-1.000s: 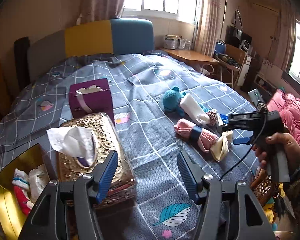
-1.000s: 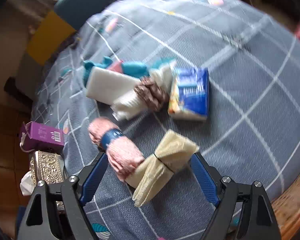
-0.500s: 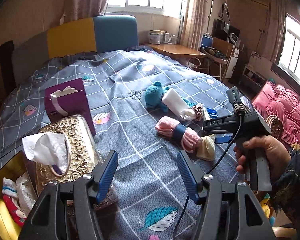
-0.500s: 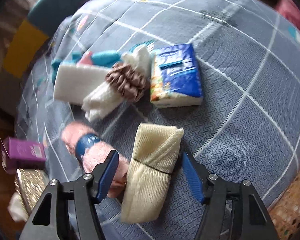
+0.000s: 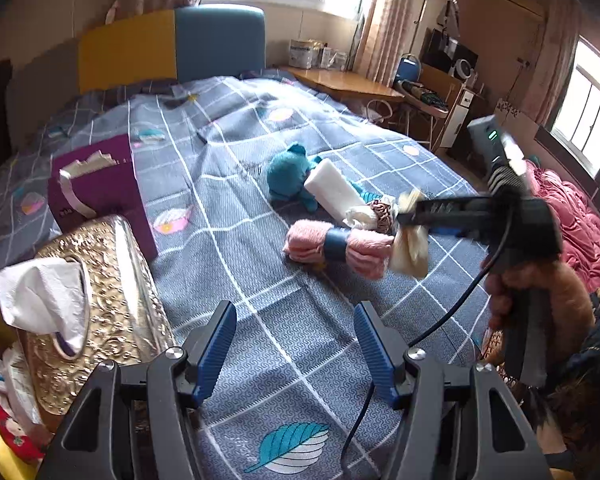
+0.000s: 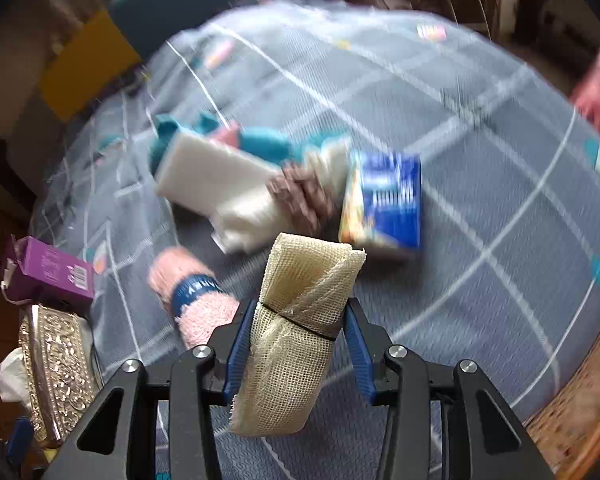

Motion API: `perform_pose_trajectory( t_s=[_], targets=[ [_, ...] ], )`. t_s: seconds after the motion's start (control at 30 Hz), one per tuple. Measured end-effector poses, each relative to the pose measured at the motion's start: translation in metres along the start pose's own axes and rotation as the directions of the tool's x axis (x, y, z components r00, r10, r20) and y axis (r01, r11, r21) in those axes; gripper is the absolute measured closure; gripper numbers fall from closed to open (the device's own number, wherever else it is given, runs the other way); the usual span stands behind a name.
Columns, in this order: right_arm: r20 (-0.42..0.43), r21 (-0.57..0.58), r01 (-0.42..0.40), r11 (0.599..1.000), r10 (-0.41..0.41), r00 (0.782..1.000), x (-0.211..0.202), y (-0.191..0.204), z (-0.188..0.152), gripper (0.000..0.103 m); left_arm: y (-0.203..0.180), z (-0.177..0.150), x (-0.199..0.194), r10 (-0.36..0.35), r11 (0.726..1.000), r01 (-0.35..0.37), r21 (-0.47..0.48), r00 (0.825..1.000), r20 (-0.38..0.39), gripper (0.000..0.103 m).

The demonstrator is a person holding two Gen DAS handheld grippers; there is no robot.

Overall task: Organize soft objects
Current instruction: 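Reach the right gripper to the beige mesh roll and grasp it, then grasp the pink fuzzy sock roll with the left gripper while the right holds the mesh roll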

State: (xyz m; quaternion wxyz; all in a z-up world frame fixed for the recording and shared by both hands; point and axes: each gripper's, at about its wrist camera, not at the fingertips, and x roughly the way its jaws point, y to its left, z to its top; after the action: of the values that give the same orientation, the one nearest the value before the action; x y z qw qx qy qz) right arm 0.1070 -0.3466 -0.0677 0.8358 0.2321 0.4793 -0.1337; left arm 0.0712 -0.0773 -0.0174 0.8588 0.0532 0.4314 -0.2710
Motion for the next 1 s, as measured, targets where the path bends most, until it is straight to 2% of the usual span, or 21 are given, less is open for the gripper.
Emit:
perform_pose_trajectory(
  t_s=[0.07, 0.17, 0.23, 0.4, 0.47, 0.5, 0.67, 0.73, 0.9, 1.0],
  targets=[
    [0.078, -0.046, 0.033, 0.998, -0.029, 0.997, -0.012, 0.003, 0.012, 0.058, 0.003, 0.002, 0.014, -0.012, 0.999, 0.011, -0.034, 0.999, -0.04, 0.041],
    [0.138, -0.074, 0.063, 0.995, -0.053, 0.989, -0.014, 0.003, 0.029, 0.058, 0.004, 0.007, 0.037, -0.049, 0.995, 0.04, -0.086, 0.994, -0.1, 0.041],
    [0.178, -0.094, 0.123, 0.988, -0.104, 0.978, -0.008, 0.002, 0.036, 0.058, 0.0, 0.012, 0.05, -0.063, 0.994, 0.052, -0.094, 0.991, -0.122, 0.042],
    [0.233, -0.055, 0.233, 0.971, -0.215, 0.948, 0.004, -0.016, 0.04, 0.058, -0.008, 0.03, 0.089, -0.141, 0.978, 0.111, -0.177, 0.976, -0.167, 0.044],
    [0.252, -0.016, 0.186, 0.982, -0.176, 0.952, -0.001, -0.023, 0.043, 0.058, -0.011, 0.037, 0.107, -0.183, 0.961, 0.137, -0.239, 0.966, -0.183, 0.046],
    [0.265, -0.011, 0.187, 0.982, -0.178, 0.948, -0.004, -0.024, 0.043, 0.058, -0.013, 0.041, 0.118, -0.201, 0.951, 0.146, -0.271, 0.961, -0.191, 0.046],
    [0.27, -0.003, 0.123, 0.992, -0.118, 0.956, -0.007, -0.024, 0.042, 0.058, -0.024, 0.055, 0.156, -0.226, 0.92, 0.132, -0.368, 0.948, -0.226, 0.046],
    [0.271, 0.004, 0.095, 0.995, -0.093, 0.958, -0.008, -0.026, 0.042, 0.058, -0.028, 0.059, 0.169, -0.214, 0.914, 0.109, -0.391, 0.948, -0.236, 0.046],
    [0.255, 0.0, 0.062, 0.998, -0.06, 0.965, -0.006, -0.025, 0.041, 0.058, -0.027, 0.06, 0.193, -0.193, 0.872, 0.042, -0.487, 0.945, -0.264, 0.046],
    [0.251, -0.009, 0.051, 0.999, -0.047, 0.967, -0.006, -0.023, 0.041, 0.058, -0.034, 0.064, 0.2, -0.138, 0.878, -0.012, -0.478, 0.951, -0.278, 0.046]
  ],
)
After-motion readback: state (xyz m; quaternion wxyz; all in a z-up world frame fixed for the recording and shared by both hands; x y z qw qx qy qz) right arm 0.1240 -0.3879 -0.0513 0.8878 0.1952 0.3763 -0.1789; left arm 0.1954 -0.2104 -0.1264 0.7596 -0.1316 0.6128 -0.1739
